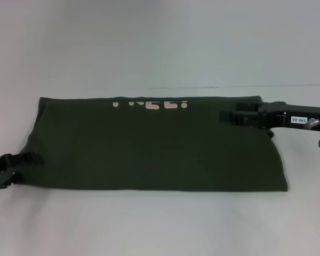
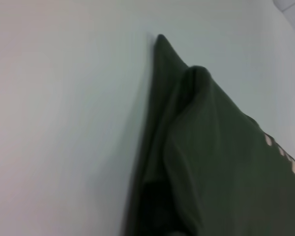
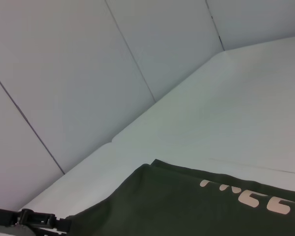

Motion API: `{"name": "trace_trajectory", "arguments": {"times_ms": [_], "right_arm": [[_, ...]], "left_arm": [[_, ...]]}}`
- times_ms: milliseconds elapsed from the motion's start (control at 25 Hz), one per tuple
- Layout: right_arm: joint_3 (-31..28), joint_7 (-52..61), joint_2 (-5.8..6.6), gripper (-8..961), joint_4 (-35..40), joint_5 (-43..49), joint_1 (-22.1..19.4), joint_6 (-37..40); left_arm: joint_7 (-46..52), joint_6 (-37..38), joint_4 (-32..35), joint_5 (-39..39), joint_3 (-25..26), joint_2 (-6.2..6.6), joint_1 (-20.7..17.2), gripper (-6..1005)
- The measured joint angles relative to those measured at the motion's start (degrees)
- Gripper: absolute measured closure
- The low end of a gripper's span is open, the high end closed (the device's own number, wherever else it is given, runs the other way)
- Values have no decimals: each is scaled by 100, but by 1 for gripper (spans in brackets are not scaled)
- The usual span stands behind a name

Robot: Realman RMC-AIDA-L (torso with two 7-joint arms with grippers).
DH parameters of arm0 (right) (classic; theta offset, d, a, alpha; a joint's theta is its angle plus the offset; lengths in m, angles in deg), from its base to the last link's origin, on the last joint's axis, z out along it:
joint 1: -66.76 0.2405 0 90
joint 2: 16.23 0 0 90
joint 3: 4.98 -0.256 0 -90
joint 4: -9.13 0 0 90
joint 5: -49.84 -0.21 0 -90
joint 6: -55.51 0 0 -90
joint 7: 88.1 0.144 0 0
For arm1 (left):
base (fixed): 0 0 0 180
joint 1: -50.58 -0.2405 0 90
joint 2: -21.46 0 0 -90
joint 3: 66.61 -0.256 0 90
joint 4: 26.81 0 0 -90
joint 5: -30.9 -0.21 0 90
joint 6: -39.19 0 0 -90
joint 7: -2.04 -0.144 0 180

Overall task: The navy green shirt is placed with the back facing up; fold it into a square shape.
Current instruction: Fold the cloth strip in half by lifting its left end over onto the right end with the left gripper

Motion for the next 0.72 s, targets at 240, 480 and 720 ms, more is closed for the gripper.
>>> {"name": "trace_trajectory", "arguments": {"times_ms": [240,480,720], "right_arm": [[-13,0,0,54,-1,2,-19,-3],[-26,14,12,54,-5,3,-27,-3],[-84,31,12,54,45,3,-27,21]], "left_arm": [[-1,212,0,-32,1,33,-49,93],[67,337,-31,-46,2,48,-84,93],[342,324,-75,-49,-1,30,-58,93]]}}
